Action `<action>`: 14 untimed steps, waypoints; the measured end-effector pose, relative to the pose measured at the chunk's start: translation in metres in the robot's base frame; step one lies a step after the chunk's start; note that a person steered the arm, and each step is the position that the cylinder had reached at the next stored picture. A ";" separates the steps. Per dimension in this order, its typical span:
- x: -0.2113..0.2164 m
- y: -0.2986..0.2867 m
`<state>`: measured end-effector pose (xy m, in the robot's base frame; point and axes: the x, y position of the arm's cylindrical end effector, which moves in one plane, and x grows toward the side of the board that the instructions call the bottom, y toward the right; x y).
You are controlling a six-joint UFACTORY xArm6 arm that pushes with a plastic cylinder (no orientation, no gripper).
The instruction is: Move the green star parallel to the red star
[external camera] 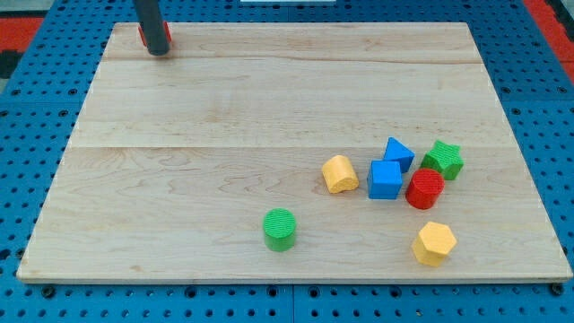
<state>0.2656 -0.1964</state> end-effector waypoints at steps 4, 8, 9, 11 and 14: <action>0.061 0.074; 0.191 0.463; 0.234 0.443; 0.166 0.329; 0.186 0.281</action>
<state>0.4516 0.0850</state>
